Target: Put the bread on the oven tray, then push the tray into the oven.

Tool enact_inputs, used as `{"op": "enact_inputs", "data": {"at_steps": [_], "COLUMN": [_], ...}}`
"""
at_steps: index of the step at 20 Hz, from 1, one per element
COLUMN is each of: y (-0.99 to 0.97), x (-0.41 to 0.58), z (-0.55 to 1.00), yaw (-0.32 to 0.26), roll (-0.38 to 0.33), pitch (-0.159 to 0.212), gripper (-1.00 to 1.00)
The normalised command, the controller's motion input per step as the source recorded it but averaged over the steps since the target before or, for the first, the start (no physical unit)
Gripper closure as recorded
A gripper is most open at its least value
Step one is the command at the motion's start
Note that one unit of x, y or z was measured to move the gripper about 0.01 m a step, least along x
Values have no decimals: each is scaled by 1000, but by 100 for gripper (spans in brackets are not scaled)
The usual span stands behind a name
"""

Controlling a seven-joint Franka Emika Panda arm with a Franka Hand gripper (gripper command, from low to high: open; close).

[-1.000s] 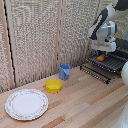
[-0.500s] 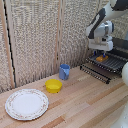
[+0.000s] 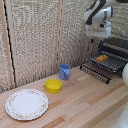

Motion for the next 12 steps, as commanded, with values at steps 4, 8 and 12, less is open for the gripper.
{"op": "enact_inputs", "data": {"at_steps": [4, 8, 12], "y": [111, 5, 101], "x": [-577, -480, -484], "z": [540, 266, 11], "yaw": [106, 225, 220], "roll": [-195, -156, -127], "pitch": [-25, -7, 86], "gripper": [-100, -100, -100]}}
